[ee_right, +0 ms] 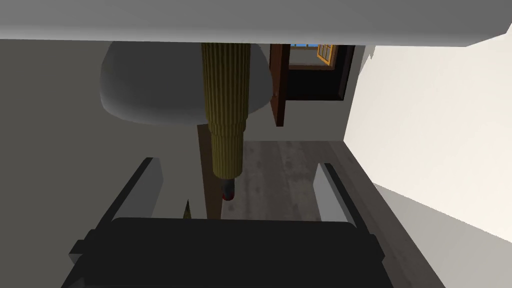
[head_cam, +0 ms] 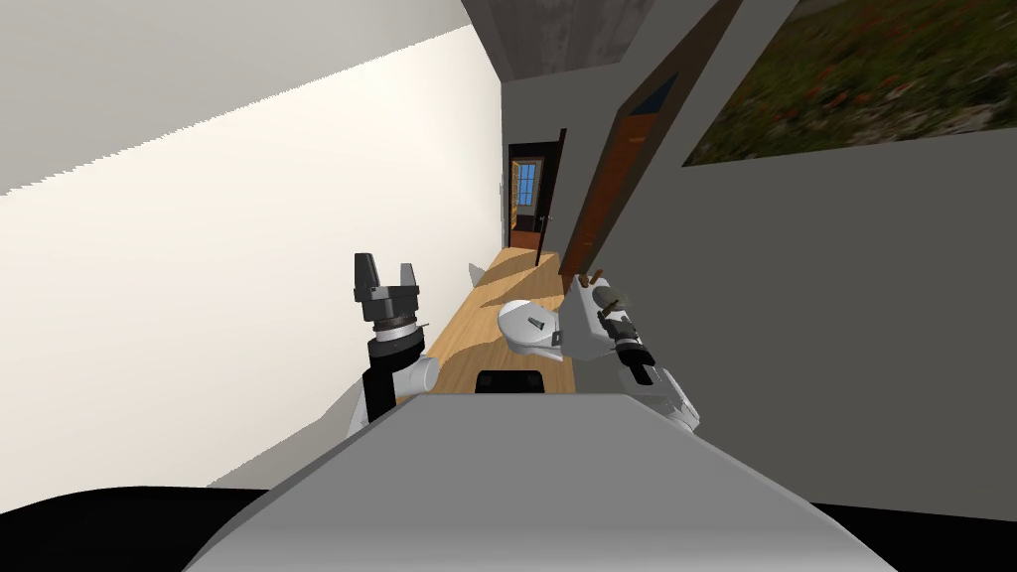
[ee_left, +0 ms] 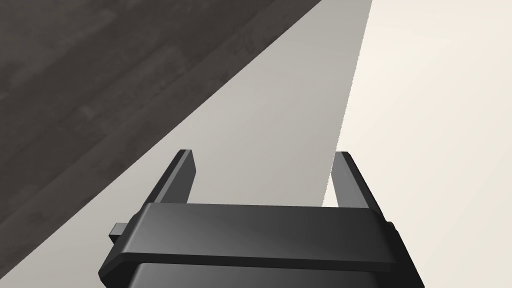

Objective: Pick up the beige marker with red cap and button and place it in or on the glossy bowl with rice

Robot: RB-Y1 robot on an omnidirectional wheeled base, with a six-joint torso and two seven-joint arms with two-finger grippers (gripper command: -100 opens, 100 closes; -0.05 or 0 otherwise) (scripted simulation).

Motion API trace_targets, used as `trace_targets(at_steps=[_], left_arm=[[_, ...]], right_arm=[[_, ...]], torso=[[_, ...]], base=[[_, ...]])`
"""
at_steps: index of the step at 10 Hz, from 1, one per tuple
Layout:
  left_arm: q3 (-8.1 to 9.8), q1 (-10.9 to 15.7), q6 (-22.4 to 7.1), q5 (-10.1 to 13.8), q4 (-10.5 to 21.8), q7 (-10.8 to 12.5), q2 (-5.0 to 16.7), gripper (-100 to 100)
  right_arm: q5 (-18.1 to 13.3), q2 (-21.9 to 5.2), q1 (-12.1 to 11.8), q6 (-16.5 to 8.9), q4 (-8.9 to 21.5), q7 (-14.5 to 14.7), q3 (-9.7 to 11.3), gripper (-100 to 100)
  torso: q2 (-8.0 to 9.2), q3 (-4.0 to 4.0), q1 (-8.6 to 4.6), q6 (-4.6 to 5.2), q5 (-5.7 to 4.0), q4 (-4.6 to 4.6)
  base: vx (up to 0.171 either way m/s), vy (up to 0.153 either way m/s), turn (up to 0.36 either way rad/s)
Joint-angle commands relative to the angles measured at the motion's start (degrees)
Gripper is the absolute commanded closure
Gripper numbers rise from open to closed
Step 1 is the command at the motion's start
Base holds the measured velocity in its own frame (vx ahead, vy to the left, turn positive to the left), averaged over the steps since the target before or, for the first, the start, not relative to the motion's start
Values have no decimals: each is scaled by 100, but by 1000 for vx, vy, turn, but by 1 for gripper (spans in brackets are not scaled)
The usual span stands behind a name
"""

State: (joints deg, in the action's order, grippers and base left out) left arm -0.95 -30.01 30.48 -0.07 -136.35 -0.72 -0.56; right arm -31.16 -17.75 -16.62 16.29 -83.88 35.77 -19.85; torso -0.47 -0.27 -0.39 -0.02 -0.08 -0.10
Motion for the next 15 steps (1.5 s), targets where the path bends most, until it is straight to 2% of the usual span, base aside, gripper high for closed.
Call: trace_targets(at_steps=[1,2,3,4,5,9,10,11,15], left_arm=[[0,0,0,0,0,0,0,0],[-1,1,0,0,0,0,-1,0],[-1,1,0,0,0,0,-1,0],[-1,2,0,0,0,0,-1,0],[-1,1,0,0,0,0,-1,0],[-1,1,0,0,0,0,-1,0],[-1,1,0,0,0,0,-1,0],[-1,1,0,0,0,0,-1,0],[-1,2,0,0,0,0,-1,0]], right_arm=[[0,0,0,0,0,0,0,-100],[-11,1,7,-7,3,12,-4,0],[57,-118,37,11,124,-46,-165,-100],[26,-62,34,10,88,-9,-95,-100],[31,-71,40,15,99,-16,-108,100],[30,-70,38,16,97,-14,-107,100],[30,-70,38,16,96,-14,-107,0],[67,-239,33,-144,30,-131,-112,-100],[156,-613,22,-504,-108,-398,-121,-100]], torso=[[0,0,0,0,0,0],[19,10,19,0,4,3],[35,20,31,1,7,7],[29,17,40,-4,9,7],[34,19,40,1,9,7],[40,23,35,-2,6,8],[40,23,34,-2,6,8],[40,23,34,-2,6,8],[45,25,47,-2,10,10]], base=[[52,-34,2],[10,-8,3],[46,16,184],[30,5,46],[0,0,0],[0,-1,-3],[0,0,0],[-6,26,38],[-11,39,48]])
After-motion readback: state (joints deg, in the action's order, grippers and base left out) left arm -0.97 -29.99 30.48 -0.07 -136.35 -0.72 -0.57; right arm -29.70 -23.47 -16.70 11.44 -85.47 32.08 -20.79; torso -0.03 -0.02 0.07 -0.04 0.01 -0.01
